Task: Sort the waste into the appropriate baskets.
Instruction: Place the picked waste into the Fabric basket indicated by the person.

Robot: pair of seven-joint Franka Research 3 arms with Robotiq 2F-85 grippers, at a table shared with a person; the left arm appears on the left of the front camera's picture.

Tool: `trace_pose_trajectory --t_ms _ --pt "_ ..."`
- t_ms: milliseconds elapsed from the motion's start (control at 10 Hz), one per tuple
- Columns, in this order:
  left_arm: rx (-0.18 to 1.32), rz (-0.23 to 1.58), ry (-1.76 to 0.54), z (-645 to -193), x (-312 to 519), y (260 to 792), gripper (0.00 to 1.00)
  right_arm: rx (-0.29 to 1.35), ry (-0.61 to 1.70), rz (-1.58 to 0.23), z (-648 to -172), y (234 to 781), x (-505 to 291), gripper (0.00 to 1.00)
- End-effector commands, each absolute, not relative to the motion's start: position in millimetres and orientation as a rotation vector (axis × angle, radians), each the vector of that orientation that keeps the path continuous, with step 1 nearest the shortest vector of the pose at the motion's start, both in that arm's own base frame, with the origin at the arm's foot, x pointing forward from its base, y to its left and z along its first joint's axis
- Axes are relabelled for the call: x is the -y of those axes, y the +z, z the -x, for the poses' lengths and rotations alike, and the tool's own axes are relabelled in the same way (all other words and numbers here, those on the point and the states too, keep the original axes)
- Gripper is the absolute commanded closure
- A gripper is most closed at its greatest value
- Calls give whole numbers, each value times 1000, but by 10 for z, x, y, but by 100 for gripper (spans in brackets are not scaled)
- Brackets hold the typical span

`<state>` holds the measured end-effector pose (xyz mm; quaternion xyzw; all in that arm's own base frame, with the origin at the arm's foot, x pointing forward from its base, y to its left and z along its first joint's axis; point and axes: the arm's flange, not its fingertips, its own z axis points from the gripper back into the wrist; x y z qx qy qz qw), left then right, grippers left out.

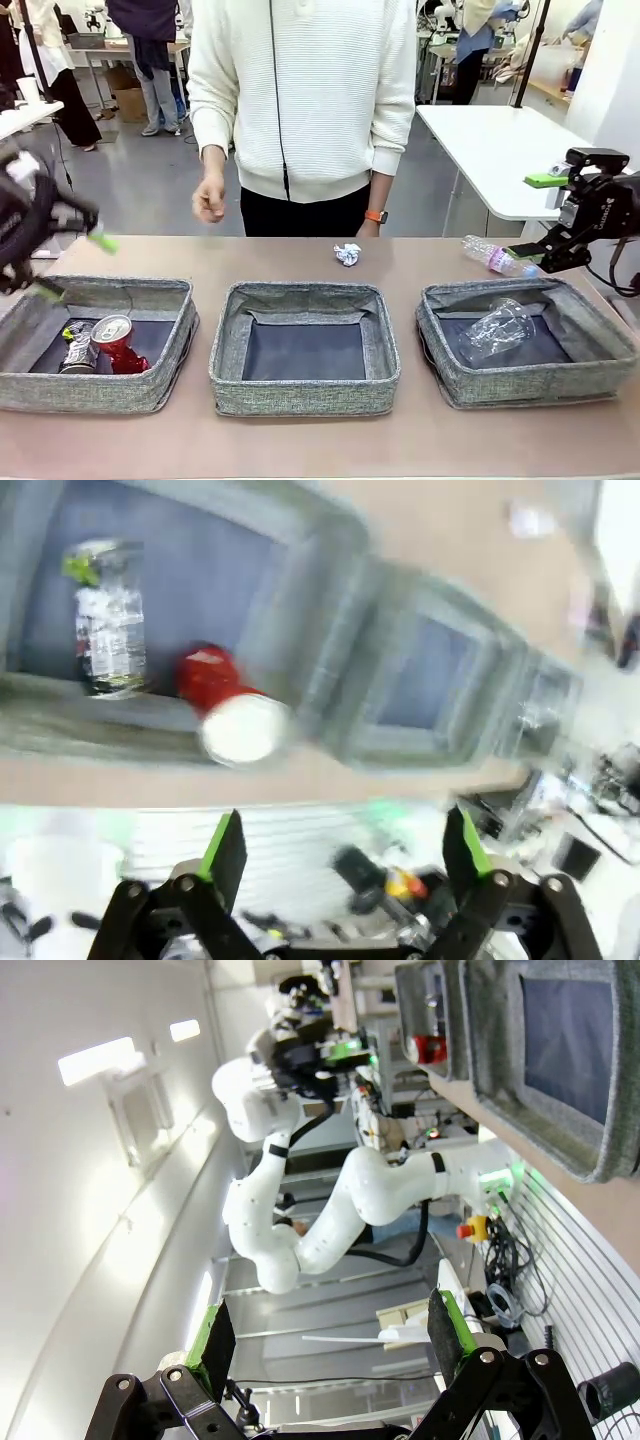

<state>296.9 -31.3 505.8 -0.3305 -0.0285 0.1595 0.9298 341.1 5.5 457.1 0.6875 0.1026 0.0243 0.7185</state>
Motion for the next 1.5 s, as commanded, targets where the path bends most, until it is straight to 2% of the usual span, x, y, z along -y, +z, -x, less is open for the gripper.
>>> trace_pose_trajectory --t_ms 0,200,300,400,500,600,700,800,900,1400 --pt "-57 1490 -72 -3007 351 5505 0 -223 73 -1520 -3398 4574 -59 0" --pt "65 1633 -192 -3100 246 5680 0 -223 73 -1520 -3398 4574 -59 0" --pt "77 1599 -153 -3160 210 5574 0 -223 73 -1520 -3398 4574 -59 0" --pt "123 1644 -125 -3234 64 5299 0 -223 73 -1520 -3398 4574 -59 0" --pt "272 1633 -87 -3270 2 4991 0 -223 73 -1520 -3398 4574 -59 0" --pt "340 1642 -114 -3281 -65 4671 0 -223 73 -1520 -3398 4574 -59 0" --pt "222 1422 -114 -3326 -51 4427 0 -223 73 -1520 -3398 4574 -59 0" --pt "61 1083 55 -3356 55 4342 0 -223 73 -1520 -3398 4574 -59 0" --pt "305 1594 -74 -3364 -165 4733 0 -223 73 -1520 -3398 4574 -59 0" --pt "305 1594 -74 -3364 -165 4733 0 -223 73 -1520 -3398 4574 -59 0"
